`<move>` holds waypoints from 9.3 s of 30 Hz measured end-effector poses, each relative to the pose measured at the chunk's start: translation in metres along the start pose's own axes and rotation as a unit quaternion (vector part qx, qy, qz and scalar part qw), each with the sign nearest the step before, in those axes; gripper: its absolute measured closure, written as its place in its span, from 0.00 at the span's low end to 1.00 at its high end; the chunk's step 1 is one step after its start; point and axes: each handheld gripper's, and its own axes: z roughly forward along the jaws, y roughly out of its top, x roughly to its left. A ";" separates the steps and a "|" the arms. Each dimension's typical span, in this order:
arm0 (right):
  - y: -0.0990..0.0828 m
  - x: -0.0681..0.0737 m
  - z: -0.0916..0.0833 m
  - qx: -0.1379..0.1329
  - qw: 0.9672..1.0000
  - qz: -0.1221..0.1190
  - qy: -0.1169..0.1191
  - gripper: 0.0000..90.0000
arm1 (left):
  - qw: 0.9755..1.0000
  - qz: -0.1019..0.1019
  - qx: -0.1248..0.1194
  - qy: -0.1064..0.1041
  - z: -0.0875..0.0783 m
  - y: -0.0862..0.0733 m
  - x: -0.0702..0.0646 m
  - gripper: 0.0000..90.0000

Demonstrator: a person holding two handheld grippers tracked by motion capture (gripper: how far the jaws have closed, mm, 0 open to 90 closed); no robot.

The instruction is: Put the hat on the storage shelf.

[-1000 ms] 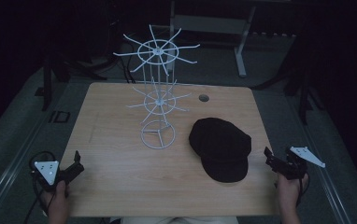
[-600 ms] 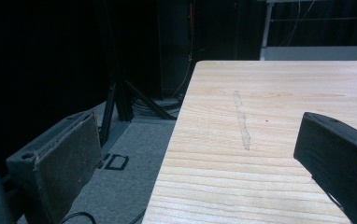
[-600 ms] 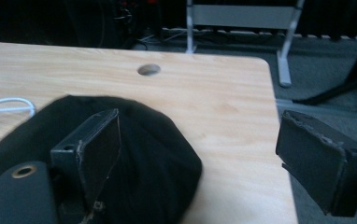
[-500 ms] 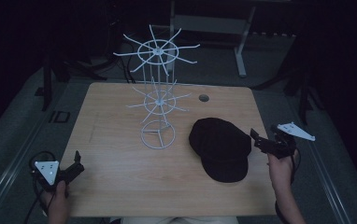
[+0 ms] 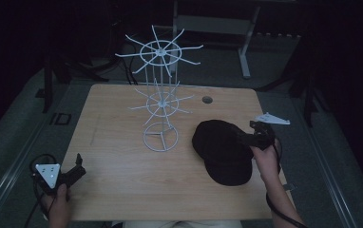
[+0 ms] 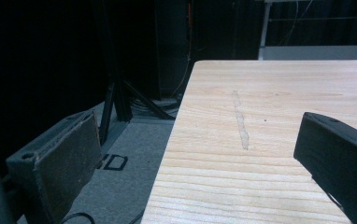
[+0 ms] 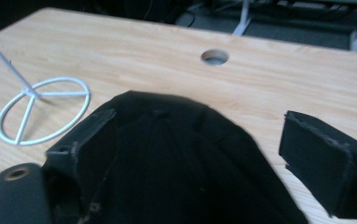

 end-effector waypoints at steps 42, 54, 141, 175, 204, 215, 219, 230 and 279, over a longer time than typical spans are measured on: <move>-0.014 0.039 0.125 0.276 0.959 -0.066 0.003 0.63 | 1.000 0.000 0.001 -0.003 0.000 0.000 0.000 0.01; -0.007 0.036 0.106 0.219 0.974 -0.060 0.006 0.79 | 1.000 0.000 0.002 -0.003 0.000 0.000 0.000 0.01; 0.172 0.133 -0.157 -0.166 0.939 -0.235 0.190 0.79 | 1.000 0.001 0.001 -0.002 0.000 0.000 0.000 0.01; 0.116 0.108 -0.134 -0.168 0.945 -0.175 0.219 0.50 | 1.000 0.002 0.002 -0.003 0.000 0.000 0.000 0.01; 0.014 0.044 -0.093 -0.097 0.977 -0.122 0.143 0.12 | 1.000 0.000 0.001 -0.002 0.000 0.000 0.000 0.01; -0.057 0.007 -0.035 -0.036 0.990 -0.080 0.110 0.12 | 1.000 0.000 0.001 -0.002 0.000 0.000 0.000 0.01; -0.072 -0.002 -0.024 -0.022 0.993 -0.081 0.086 0.12 | 1.000 -0.001 0.001 -0.002 0.000 0.000 0.000 0.01; -0.104 -0.022 -0.018 0.018 0.997 -0.066 0.037 0.12 | 1.000 -0.002 0.002 -0.003 0.000 0.000 0.000 0.01; -0.148 -0.068 -0.055 -0.017 0.985 0.037 -0.166 0.15 | 1.000 -0.003 0.002 -0.005 0.000 0.000 0.001 0.01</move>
